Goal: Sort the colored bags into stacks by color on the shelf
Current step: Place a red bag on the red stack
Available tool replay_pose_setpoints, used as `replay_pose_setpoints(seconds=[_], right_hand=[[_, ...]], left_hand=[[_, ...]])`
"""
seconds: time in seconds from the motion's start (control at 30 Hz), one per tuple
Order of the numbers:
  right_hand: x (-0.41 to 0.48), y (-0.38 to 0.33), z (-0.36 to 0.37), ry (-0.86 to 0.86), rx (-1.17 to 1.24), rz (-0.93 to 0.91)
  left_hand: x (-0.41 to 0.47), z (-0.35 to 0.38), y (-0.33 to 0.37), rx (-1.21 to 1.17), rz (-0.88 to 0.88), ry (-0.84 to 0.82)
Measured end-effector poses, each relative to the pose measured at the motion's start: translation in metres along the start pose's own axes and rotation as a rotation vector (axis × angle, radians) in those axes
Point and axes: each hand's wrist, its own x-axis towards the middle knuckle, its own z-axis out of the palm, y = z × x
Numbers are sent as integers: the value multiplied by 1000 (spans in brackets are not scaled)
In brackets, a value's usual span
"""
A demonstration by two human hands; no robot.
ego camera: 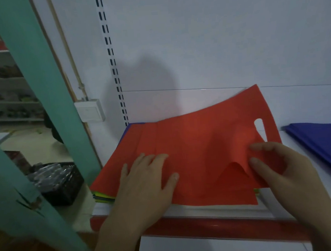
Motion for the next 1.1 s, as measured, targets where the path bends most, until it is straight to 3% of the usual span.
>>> replay_pose_setpoints(seconds=[0.1,0.3,0.6,0.87,1.1], right_hand=[[-2,0,-11,26,13,0],[-10,5,-24,-3,22,4],[-12,31,-60,122,113,-62],[-25,85,-178,276,145,-52],[-55,162,-321,397,104,42]], left_hand=[[11,1,2,-32,-4,106],[23,-3,12,51,-116,12],[20,-4,33,-489,-42,234],[-3,32,153,-779,130,291],[-18,97,304,-763,255,220]])
